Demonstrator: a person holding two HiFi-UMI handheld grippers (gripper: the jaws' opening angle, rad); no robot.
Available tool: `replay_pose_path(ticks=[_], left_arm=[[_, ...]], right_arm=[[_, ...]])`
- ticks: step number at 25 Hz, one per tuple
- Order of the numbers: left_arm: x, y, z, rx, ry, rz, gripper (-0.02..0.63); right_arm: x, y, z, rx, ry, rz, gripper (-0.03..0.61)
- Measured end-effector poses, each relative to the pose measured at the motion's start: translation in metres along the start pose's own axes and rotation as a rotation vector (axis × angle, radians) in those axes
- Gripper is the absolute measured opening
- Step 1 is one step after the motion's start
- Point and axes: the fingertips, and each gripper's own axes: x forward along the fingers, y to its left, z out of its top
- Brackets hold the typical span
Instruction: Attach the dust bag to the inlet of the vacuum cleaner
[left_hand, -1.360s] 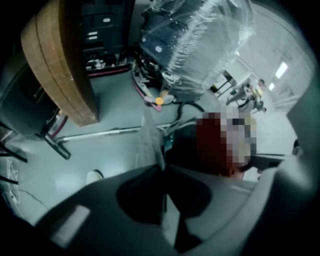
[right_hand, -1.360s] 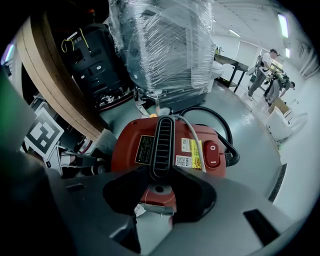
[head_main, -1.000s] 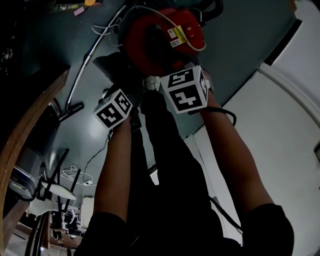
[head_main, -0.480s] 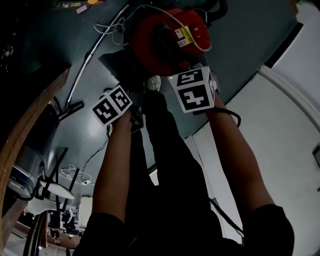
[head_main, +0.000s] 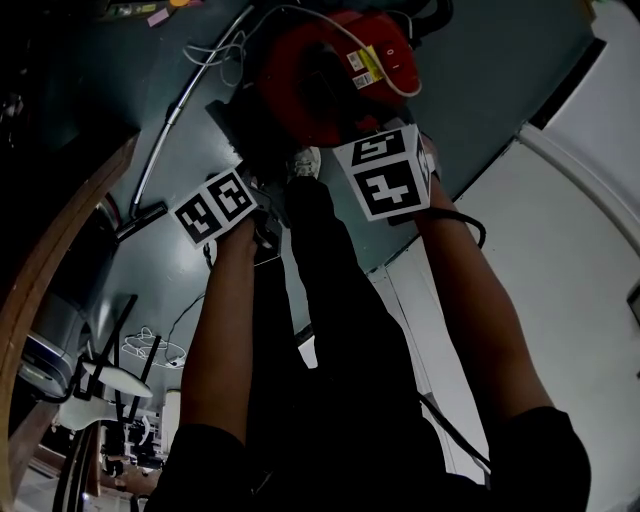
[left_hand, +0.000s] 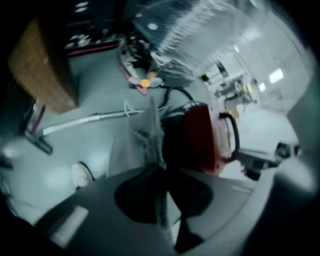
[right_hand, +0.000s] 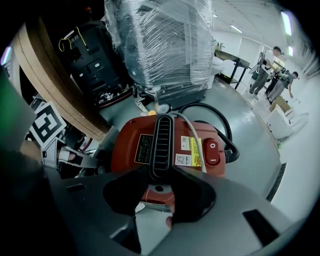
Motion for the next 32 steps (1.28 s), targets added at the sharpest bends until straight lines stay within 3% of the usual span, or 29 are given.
replay_pose_path(ticks=[1, 2, 3, 6, 8, 11, 13, 18, 20, 22, 23, 24, 26, 30, 32], left_arm=[[0.001, -0.003, -0.001, 0.128, 0.025, 0.035, 0.047], [0.002, -0.006, -0.003, 0.202, 0.052, 0.049, 0.044], [0.003, -0.007, -0.004, 0.188, 0.072, 0.031, 0.044], [0.002, -0.005, -0.004, -0.133, 0.071, -0.143, 0.055], [0.001, -0.003, -0.002, -0.306, 0.036, -0.226, 0.061], [0.000, 0.001, 0.004, -0.500, -0.044, -0.290, 0.065], [-0.001, 0.003, 0.006, -0.531, -0.085, -0.293, 0.067], [0.002, -0.002, 0.004, -0.207, -0.066, -0.185, 0.063], [0.003, -0.007, 0.002, -0.035, -0.047, -0.157, 0.061], [0.007, -0.015, 0.000, 0.188, -0.001, -0.105, 0.057], [0.009, -0.019, -0.001, 0.268, 0.023, -0.081, 0.055], [0.010, -0.021, -0.001, 0.293, 0.038, -0.069, 0.055], [0.010, -0.018, 0.001, 0.180, 0.032, -0.086, 0.054], [0.007, -0.011, 0.005, -0.316, -0.031, -0.246, 0.061], [0.006, -0.010, 0.008, -0.498, -0.071, -0.319, 0.065]], right_arm=[[0.000, 0.000, 0.000, 0.000, 0.001, -0.001, 0.135], [0.000, 0.001, 0.000, 0.000, 0.003, -0.001, 0.135], [0.000, 0.001, 0.000, 0.000, 0.004, -0.001, 0.135], [0.001, 0.001, -0.001, 0.000, 0.007, -0.002, 0.135], [0.000, 0.001, -0.001, -0.001, 0.008, -0.005, 0.135], [0.000, 0.000, 0.000, 0.001, 0.005, -0.009, 0.135], [0.000, 0.001, 0.000, 0.005, 0.003, -0.010, 0.135], [0.001, 0.001, 0.000, 0.004, 0.003, -0.009, 0.135], [0.001, 0.000, 0.000, 0.009, 0.000, -0.011, 0.135], [0.000, 0.001, 0.000, 0.009, -0.003, -0.008, 0.135], [0.000, 0.001, 0.000, 0.008, -0.003, -0.005, 0.135], [0.000, 0.001, 0.000, 0.008, -0.001, -0.004, 0.135], [0.001, 0.001, -0.001, 0.006, 0.004, -0.004, 0.135], [0.001, 0.001, -0.001, 0.010, 0.010, -0.007, 0.135], [0.001, 0.000, -0.001, 0.025, 0.009, 0.006, 0.135]])
